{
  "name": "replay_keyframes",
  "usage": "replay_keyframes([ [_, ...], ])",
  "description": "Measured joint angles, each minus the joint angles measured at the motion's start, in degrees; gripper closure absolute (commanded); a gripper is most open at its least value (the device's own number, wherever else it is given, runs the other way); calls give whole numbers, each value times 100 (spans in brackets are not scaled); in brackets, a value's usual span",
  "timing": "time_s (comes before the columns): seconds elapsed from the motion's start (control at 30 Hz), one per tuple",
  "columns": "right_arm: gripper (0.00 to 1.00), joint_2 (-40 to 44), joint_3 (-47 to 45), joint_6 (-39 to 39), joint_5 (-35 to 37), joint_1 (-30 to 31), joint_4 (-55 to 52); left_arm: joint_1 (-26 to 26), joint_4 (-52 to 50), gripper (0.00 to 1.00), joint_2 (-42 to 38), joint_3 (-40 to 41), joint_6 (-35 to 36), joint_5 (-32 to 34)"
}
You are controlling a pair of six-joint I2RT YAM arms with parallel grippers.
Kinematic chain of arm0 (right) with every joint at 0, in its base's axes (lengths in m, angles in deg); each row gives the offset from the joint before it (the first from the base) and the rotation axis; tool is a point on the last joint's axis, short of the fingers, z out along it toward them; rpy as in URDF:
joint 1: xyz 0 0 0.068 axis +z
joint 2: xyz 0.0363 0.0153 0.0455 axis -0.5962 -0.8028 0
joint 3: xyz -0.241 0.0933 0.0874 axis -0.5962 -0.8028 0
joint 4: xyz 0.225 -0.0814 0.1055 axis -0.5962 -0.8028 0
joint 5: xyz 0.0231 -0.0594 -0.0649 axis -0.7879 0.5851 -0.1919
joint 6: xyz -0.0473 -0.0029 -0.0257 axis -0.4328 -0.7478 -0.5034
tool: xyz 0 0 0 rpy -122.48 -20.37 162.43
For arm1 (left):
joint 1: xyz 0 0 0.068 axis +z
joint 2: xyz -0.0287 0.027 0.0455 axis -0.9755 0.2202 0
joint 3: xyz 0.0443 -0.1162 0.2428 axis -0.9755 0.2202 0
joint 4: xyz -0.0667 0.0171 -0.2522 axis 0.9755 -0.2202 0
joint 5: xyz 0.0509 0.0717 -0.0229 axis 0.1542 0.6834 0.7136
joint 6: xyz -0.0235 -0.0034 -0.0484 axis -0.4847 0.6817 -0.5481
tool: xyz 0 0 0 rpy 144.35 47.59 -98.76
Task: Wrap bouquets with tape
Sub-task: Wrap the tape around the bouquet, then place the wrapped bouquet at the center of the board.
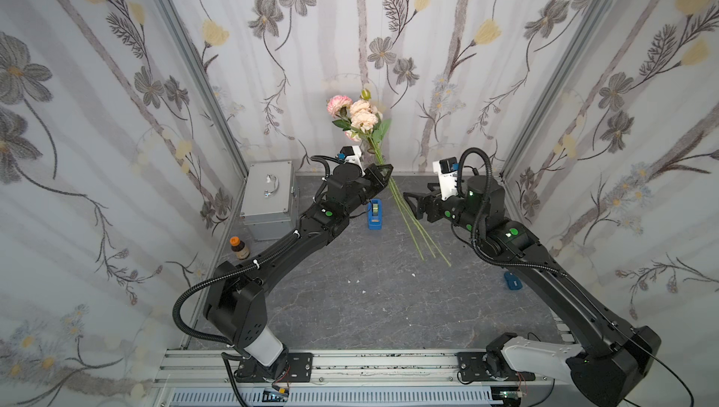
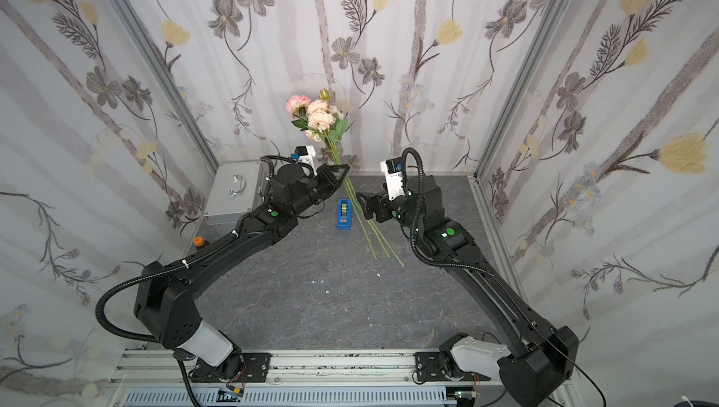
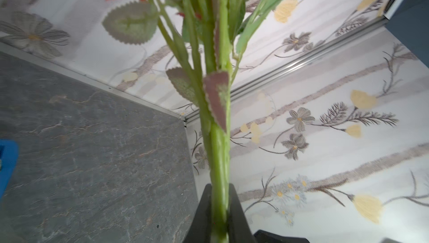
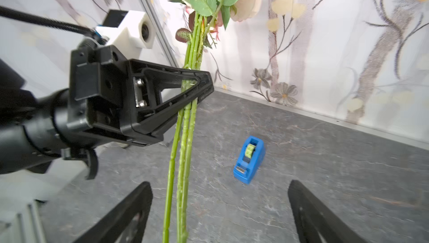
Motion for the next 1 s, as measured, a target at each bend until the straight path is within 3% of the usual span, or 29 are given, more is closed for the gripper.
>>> replay_keyframes([
  [0.2, 25, 105, -413, 905, -1611, -140, 1139, -7, 953, 100, -26, 57, 175, -632],
  [0.4, 42, -275, -260, 1237, -2129, -140, 1502, -59, 1528, 100, -2, 72, 175, -780],
  [0.5, 59, -452, -140, 1270, -2129, -140, 1453, -98, 1722, 100, 20, 72, 173, -844],
  [0.6, 90, -525, -24, 1259, -2109, -111, 1453, -109, 1849, 100, 26, 79, 221, -870],
  [0.63, 100, -529, 9, 1250, -2109, -111, 1451, -109, 1845, 94, 17, 81, 286, -866],
  [0.67, 100, -529, 35, 1248, -2094, -107, 1438, -109, 1834, 85, -4, 90, 334, -863],
  [0.73, 100, -527, 46, 1215, -2063, -94, 1405, -92, 1606, 41, -120, 92, 599, -863],
  [0.83, 100, -415, -20, 1128, -1834, -98, 1250, -37, 1060, 4, -433, 201, 1047, -796],
  [0.87, 100, -352, -81, 1128, -1687, -122, 1196, -7, 852, 0, -608, 323, 1235, -697],
  [1.0, 100, -101, -590, 1132, -938, -345, 938, 199, -166, 0, -1593, 1158, 1976, 81],
])
